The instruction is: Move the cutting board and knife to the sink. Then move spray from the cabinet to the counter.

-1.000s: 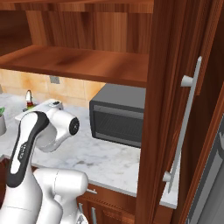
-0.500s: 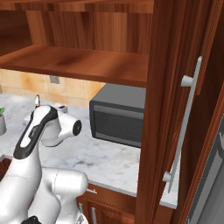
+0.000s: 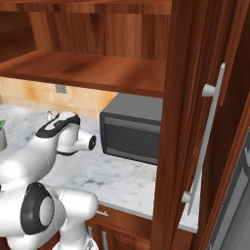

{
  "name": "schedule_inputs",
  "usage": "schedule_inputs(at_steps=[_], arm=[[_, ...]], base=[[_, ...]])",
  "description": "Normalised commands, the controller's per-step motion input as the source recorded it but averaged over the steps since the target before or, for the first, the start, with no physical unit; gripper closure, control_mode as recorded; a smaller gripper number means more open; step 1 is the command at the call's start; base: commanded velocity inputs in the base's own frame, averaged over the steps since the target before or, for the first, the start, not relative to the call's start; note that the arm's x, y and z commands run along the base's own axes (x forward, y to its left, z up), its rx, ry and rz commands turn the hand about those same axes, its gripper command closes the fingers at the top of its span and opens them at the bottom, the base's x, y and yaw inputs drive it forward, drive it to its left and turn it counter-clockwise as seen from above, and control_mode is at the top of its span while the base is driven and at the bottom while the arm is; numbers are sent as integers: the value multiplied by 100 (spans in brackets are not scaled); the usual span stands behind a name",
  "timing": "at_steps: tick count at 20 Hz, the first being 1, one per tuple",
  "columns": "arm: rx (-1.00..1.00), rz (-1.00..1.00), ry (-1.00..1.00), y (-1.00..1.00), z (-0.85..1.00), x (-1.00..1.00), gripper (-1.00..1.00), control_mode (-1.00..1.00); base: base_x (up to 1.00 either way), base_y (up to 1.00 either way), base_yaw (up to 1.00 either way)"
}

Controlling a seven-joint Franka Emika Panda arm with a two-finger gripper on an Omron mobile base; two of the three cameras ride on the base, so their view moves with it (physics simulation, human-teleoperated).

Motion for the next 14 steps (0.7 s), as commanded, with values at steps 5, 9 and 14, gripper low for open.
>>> schedule_inputs(at_steps=[5, 9, 14], arm=[[0, 13, 0, 2, -42, 34, 100, -100], [0, 11, 0, 5, -41, 34, 100, -100], [0, 7, 0, 6, -37, 25, 100, -100]], base=[[0, 0, 0], [0, 0, 0], [0, 0, 0]])
